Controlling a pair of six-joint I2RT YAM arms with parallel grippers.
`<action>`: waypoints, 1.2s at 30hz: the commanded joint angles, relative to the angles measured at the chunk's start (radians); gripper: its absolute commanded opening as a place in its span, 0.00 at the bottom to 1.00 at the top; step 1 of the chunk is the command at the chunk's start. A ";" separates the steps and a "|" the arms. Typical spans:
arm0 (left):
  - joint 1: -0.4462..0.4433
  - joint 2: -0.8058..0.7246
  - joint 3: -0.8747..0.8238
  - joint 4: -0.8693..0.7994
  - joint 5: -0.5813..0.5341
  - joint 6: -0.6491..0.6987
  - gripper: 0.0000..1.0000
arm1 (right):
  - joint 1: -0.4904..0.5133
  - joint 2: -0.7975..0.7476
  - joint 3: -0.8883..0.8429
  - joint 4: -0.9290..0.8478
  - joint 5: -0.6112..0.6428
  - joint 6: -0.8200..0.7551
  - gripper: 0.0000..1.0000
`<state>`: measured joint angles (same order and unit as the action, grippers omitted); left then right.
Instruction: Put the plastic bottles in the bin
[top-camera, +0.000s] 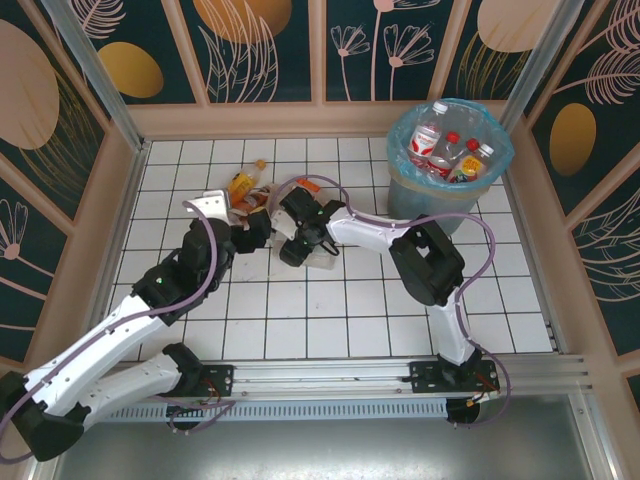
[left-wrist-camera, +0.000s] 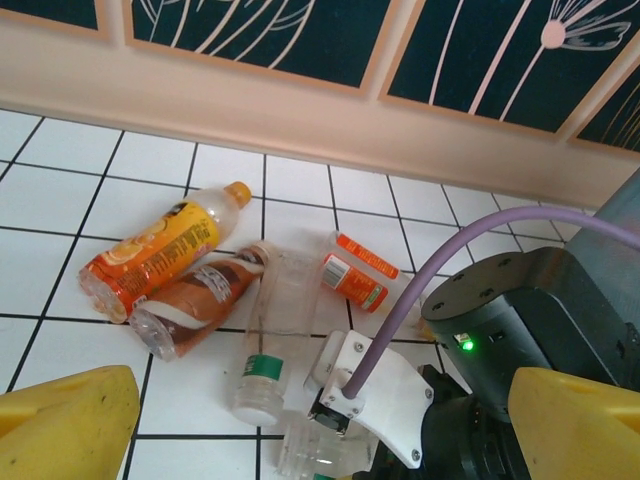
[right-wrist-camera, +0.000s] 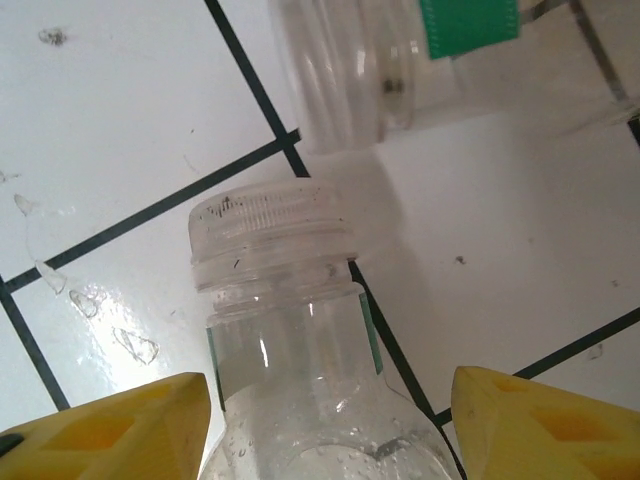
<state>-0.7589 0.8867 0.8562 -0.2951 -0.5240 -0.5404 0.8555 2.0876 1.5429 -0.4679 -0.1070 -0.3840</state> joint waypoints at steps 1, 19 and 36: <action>0.002 0.022 0.013 0.023 0.010 0.004 0.95 | 0.000 0.025 0.012 -0.088 -0.010 -0.026 0.65; 0.004 0.064 0.083 0.051 0.011 0.068 0.96 | 0.002 0.037 0.202 -0.328 0.016 -0.055 0.54; 0.003 0.303 0.377 0.143 0.354 0.196 0.91 | -0.158 -0.548 0.208 -0.129 0.114 0.209 0.43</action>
<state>-0.7582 1.1324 1.1641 -0.2096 -0.3161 -0.3855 0.7338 1.6089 1.7298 -0.6662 -0.0631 -0.2501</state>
